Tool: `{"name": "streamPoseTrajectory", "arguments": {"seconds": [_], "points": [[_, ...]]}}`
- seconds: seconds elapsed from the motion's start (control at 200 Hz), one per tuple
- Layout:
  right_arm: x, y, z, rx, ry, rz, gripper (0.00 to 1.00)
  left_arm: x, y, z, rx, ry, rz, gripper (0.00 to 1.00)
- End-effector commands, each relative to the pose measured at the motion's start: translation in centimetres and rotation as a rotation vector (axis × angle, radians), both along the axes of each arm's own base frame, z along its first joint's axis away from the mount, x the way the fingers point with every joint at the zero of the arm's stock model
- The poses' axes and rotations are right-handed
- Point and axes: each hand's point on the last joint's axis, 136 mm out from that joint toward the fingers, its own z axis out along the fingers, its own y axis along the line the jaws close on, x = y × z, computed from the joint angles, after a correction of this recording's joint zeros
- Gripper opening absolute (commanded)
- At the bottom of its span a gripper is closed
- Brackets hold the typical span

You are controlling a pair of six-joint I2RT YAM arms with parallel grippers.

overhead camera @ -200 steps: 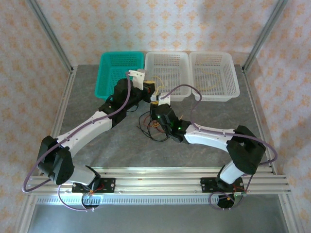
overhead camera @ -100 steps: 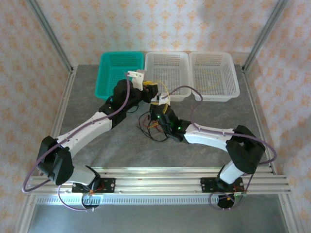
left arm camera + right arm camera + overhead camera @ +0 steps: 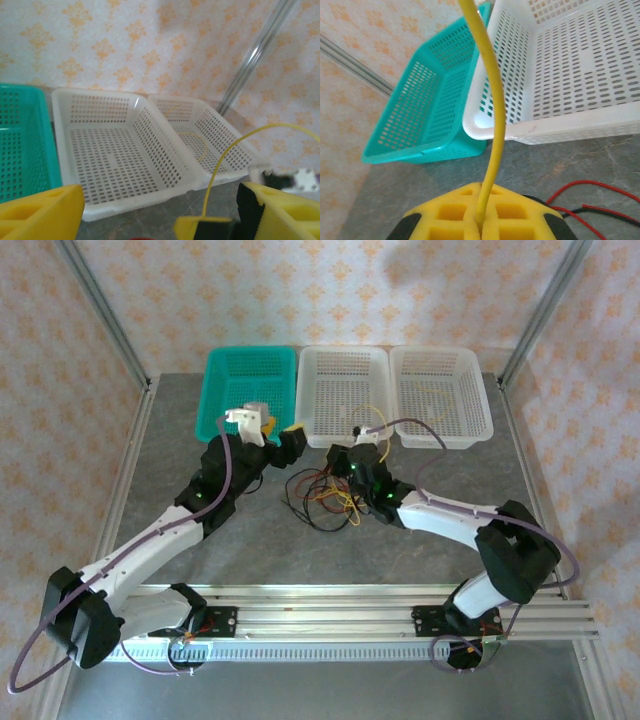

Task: Untangle the cables

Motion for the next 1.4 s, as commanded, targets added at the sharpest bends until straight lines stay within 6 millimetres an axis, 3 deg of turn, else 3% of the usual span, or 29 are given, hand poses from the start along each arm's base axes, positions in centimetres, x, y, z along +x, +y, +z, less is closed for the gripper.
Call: {"name": "streamPoseTrajectory", "arguments": {"seconds": [0.0,0.27,0.601,0.861,1.227,1.397], "points": [[0.0,-0.1,2.9,0.165,-0.028,0.025,0.00,0.3,0.9,-2.4,0.002,0.050,0.047,0.81],[0.2,-1.1,5.0,0.364,-0.008,0.060,0.00,0.0,-0.7,-9.3,0.029,0.186,-0.024,0.66],[0.2,-1.2,7.1,0.470,-0.004,0.062,0.00,-1.0,-3.1,-15.8,0.095,0.300,-0.068,0.62],[0.0,-1.2,7.5,0.519,0.013,0.059,0.00,-1.4,-6.0,-18.5,0.085,0.337,-0.107,0.61],[0.1,-1.1,5.5,0.661,0.138,0.017,0.00,-2.1,-6.1,-20.3,-0.019,0.352,-0.092,0.59],[-0.2,-1.1,7.6,0.751,0.129,0.032,0.00,-2.7,-6.5,-20.8,-0.071,0.357,-0.103,0.59]]}}
